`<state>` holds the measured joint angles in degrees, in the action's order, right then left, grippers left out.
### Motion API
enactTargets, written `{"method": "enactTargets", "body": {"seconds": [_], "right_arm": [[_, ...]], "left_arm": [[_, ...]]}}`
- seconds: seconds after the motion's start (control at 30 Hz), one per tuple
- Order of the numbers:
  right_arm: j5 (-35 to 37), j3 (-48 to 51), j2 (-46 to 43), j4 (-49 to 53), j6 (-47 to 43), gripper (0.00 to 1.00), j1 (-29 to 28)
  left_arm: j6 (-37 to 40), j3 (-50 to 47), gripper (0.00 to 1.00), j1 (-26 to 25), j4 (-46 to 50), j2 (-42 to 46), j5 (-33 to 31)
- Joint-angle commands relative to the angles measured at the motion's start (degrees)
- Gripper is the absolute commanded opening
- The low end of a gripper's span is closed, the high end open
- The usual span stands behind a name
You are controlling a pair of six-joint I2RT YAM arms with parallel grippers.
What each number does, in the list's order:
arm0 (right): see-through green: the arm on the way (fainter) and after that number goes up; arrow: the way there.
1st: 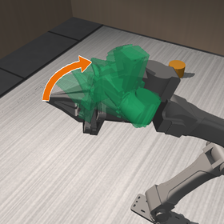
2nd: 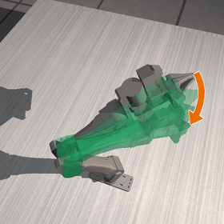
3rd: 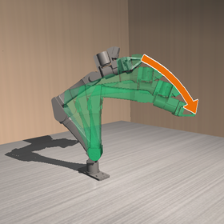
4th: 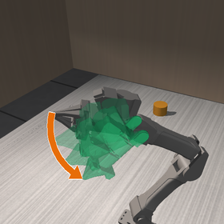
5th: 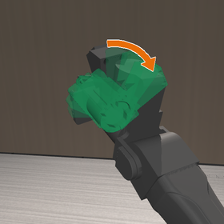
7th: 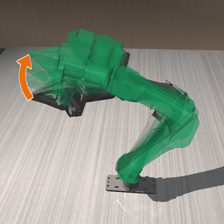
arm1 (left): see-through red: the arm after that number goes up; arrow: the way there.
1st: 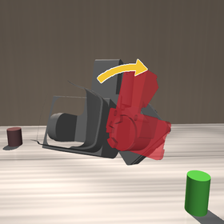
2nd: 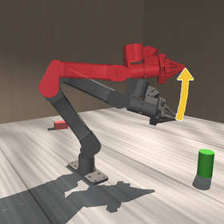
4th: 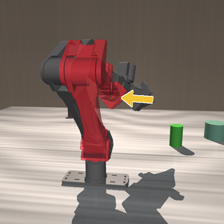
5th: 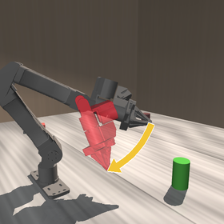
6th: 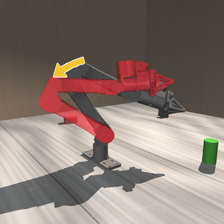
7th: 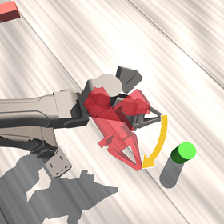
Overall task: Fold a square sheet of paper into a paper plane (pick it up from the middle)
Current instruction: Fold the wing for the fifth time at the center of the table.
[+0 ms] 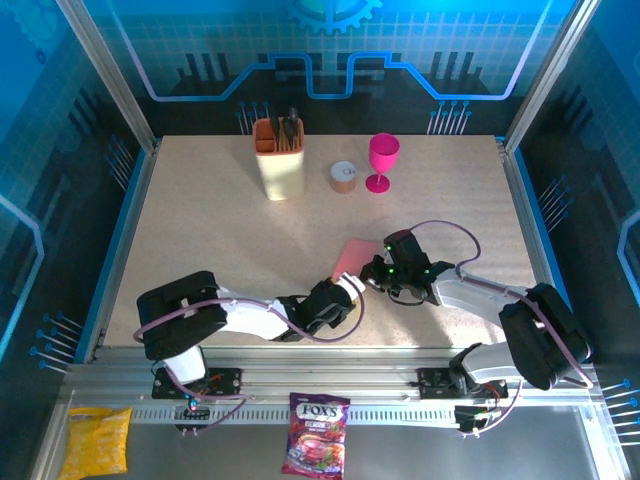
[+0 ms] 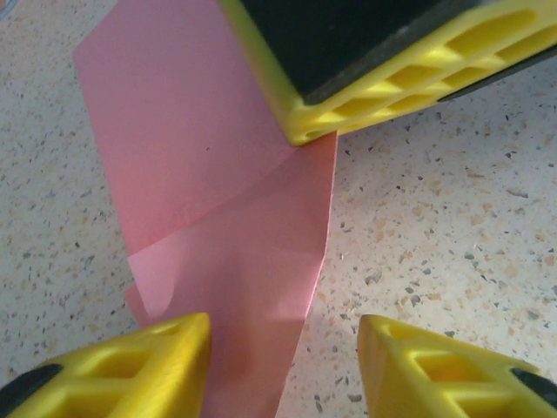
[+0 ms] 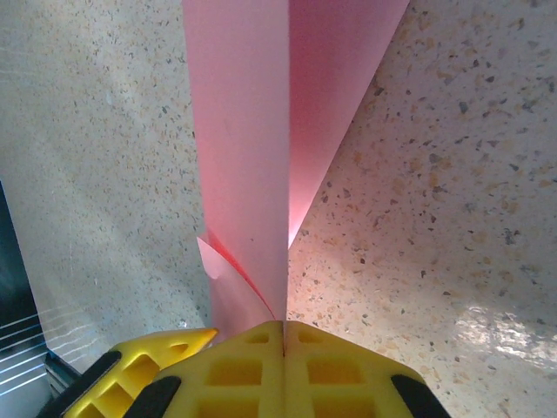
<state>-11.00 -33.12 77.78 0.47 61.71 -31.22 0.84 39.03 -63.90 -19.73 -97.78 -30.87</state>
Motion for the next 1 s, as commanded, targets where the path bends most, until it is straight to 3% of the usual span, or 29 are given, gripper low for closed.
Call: {"method": "enactTargets", "body": {"seconds": [0.0,0.33,0.43,0.47,0.57,0.63,0.87,0.97], "right_arm": [[-0.52,-0.16,-1.05,1.11,0.72,0.00,-0.60],[-0.46,0.08,-1.14,1.29,0.71,0.00,-0.59],[-0.62,0.03,-1.05,1.26,0.55,0.00,-0.59],[-0.91,-0.24,-1.05,1.33,0.24,0.05,-0.59],[-0.90,-1.62,-1.65,3.84,-2.17,0.40,0.12],[0.14,-2.24,-3.20,6.31,-4.23,0.49,0.99],[-0.11,-1.97,-8.98,11.42,-11.75,0.50,4.04],[-1.62,-0.87,-9.99,10.50,-13.61,0.48,3.94]], "left_arm": [[1.98,1.15,0.42,-0.27,-1.19,-1.74,-1.21],[2.15,-0.34,0.00,0.20,-2.41,-2.99,-0.17],[1.13,-0.98,0.00,0.72,-2.45,-1.87,2.01],[0.53,-1.26,0.00,1.16,-2.15,-1.27,3.55],[-1.96,-1.68,0.00,2.94,-0.58,0.64,9.54],[-3.77,-1.98,0.00,4.23,0.91,2.06,13.96],[-11.21,-2.33,0.00,11.68,3.29,4.39,31.56],[-12.39,-2.01,0.00,13.25,4.05,4.03,35.74]]}}
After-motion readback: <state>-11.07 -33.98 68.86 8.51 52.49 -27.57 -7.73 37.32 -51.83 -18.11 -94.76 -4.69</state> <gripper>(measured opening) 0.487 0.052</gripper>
